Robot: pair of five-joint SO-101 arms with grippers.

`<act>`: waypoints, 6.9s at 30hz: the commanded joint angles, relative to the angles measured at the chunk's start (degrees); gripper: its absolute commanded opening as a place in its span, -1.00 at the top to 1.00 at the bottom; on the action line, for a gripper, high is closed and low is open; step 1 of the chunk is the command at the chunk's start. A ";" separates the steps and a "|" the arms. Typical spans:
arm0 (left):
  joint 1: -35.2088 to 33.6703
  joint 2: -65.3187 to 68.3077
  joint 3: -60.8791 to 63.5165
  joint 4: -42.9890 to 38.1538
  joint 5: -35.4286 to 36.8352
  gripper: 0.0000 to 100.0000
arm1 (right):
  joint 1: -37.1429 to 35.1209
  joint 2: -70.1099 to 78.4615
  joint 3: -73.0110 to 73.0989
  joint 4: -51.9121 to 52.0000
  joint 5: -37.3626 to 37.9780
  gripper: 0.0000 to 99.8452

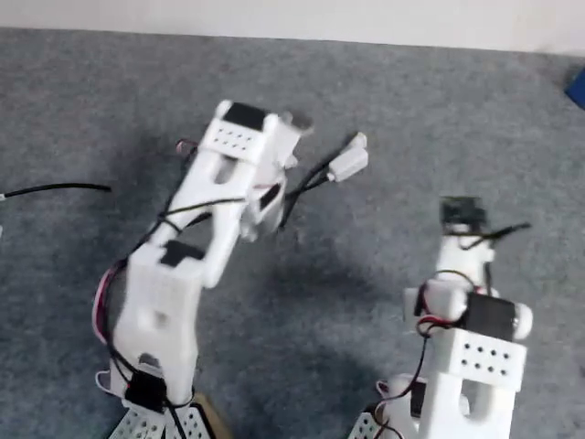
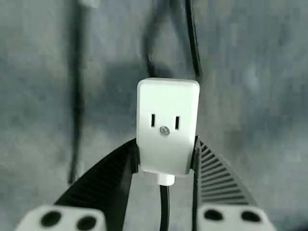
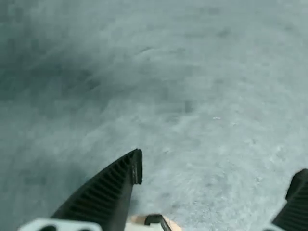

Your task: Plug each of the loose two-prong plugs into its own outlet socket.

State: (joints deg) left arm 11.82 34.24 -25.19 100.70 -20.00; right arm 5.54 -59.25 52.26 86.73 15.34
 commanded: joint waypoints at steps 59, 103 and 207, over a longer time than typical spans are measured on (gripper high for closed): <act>16.66 -77.93 78.11 -27.08 -8.88 0.32 | -13.76 15.87 0.57 -6.20 2.37 0.11; -1.63 -51.30 77.49 -53.89 -5.71 0.45 | -13.85 15.52 0.66 -5.76 2.55 0.11; 17.71 -46.37 67.47 -33.49 -8.09 0.89 | -13.93 15.34 1.89 -5.85 2.64 0.11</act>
State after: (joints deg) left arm 23.43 -8.57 44.09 64.22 -27.47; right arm -8.09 -42.64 54.37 81.10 18.15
